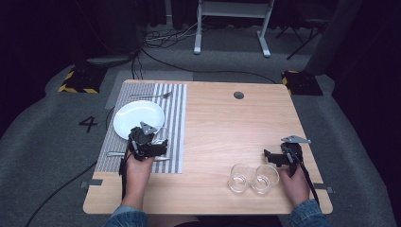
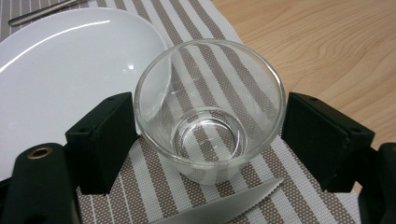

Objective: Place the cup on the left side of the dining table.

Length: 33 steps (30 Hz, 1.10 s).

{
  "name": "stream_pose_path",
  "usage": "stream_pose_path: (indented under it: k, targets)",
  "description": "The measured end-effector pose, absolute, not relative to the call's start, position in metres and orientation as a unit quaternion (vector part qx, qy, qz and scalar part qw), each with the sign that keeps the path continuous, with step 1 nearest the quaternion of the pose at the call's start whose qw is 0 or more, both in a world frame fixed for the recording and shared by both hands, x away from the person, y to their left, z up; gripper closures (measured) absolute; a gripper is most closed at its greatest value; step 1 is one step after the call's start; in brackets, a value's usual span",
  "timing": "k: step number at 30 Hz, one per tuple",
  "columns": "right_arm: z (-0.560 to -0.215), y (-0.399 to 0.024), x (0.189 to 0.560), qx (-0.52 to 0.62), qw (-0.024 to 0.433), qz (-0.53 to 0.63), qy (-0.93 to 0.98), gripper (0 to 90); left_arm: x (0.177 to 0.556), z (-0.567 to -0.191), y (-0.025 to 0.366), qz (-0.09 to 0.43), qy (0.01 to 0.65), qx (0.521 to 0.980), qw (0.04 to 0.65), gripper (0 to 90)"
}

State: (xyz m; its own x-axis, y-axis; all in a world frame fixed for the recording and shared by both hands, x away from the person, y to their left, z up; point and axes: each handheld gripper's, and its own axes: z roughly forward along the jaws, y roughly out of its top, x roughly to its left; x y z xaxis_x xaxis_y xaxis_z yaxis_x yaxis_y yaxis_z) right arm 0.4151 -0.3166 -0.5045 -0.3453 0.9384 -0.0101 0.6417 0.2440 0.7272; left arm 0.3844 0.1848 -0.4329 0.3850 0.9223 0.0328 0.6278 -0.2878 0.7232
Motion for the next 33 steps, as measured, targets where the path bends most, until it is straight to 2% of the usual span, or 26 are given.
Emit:
stream_pose_path:
  k: [27, 33]
  targets:
    - [-0.505, -0.317, 0.415, 0.524, 0.230, 0.322, 0.754, 8.7, 0.324, -0.400, 0.191, 0.219, 0.416, 0.811, 0.347, 21.1]
    - [-0.505, -0.317, 0.415, 0.524, 0.230, 0.322, 0.754, 8.8, 0.313, -0.399, 0.195, 0.208, 0.400, 0.832, 0.324, 21.0]
